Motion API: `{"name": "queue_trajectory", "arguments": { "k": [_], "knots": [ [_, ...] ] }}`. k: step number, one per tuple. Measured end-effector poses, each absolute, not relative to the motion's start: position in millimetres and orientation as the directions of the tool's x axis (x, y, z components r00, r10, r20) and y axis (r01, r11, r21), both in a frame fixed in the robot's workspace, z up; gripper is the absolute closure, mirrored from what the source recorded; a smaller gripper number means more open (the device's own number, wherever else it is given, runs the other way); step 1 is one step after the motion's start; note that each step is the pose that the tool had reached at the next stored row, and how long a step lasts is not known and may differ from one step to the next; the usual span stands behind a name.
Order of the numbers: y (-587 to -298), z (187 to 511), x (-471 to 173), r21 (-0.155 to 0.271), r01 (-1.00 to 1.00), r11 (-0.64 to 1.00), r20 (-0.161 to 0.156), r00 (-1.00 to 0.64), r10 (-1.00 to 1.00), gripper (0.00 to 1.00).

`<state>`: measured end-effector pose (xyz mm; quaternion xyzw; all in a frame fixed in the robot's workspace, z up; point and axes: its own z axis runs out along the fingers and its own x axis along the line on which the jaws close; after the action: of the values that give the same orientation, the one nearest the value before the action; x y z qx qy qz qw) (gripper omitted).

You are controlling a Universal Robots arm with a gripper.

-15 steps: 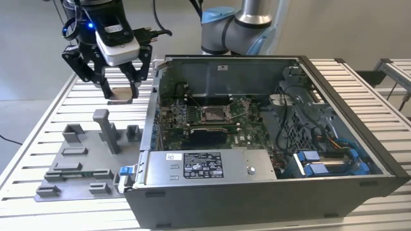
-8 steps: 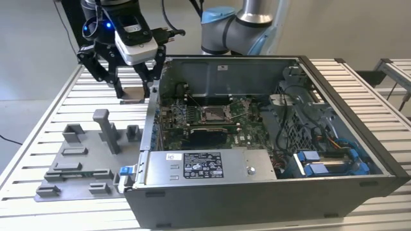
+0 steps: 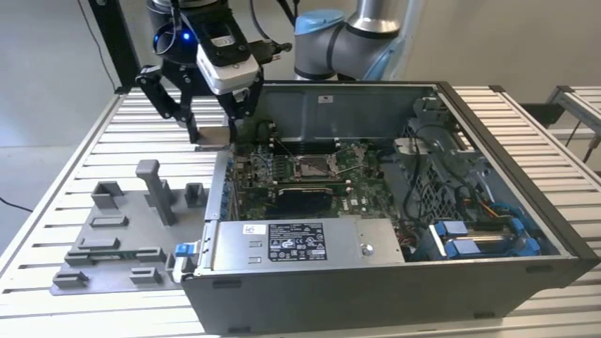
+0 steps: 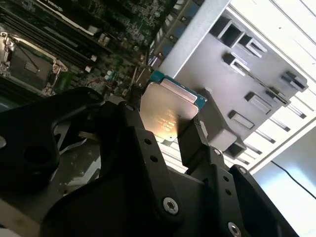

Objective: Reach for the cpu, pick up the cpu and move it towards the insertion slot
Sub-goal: 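Pick up the cpu and move it towards the insertion slot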

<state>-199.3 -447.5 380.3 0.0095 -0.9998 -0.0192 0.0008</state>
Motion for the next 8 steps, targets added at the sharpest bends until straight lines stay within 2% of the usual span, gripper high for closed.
{"name": "queue_trajectory", "arguments": {
  "k": [8],
  "knots": [
    [-447.1, 380.4, -171.0, 0.038, -0.019, 0.999, 0.002, -1.0, -0.019, 1.0]
  ]
}}
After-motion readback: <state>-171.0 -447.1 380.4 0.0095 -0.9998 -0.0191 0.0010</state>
